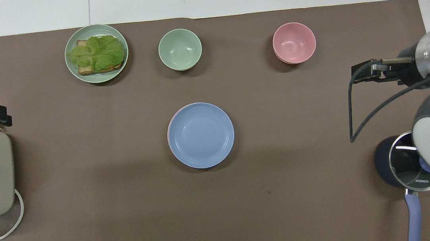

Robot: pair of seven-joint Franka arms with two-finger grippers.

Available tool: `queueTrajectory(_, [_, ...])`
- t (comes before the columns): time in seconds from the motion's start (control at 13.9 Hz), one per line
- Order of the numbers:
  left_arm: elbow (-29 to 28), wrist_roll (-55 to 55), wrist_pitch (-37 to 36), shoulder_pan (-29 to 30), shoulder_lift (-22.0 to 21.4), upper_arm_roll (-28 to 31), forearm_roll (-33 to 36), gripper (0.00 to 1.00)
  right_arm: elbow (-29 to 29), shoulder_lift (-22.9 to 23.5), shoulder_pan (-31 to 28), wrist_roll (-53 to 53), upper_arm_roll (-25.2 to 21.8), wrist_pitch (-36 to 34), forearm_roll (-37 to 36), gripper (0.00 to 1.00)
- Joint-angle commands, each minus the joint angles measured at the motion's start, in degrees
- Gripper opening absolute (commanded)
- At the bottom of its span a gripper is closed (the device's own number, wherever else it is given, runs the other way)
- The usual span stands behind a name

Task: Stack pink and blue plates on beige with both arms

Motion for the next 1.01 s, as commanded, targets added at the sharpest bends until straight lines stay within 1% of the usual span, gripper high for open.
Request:
queueTrajectory(0.0, [-0.3,-0.4,-0.8,-0.5,-0.9,0.3,0.9,1.00,2.2,-0.9,-3.5,0.4,0.1,-4.0,0.1,1.00])
queueTrajectory(0.22, [-0.3,-0.4,-0.8,-0.5,-0.9,0.3,0.9,1.00,0.9,-2.5,-4.3,-2.3,-2.6,-5.0,0.9,1.00])
queueTrajectory(0.5, [-0.3,-0.4,-0.8,-0.5,-0.9,0.3,0.9,1.00,-3.5,-3.3,-4.3,-11.1,-2.7,-4.2,0.8,1.00])
queueTrajectory(0.94, [-0.3,-0.4,-0.8,-0.5,-0.9,0.3,0.9,1.00,-3.9,-3.2,-4.4,-11.6,-2.8,-4.3,0.8,1.00])
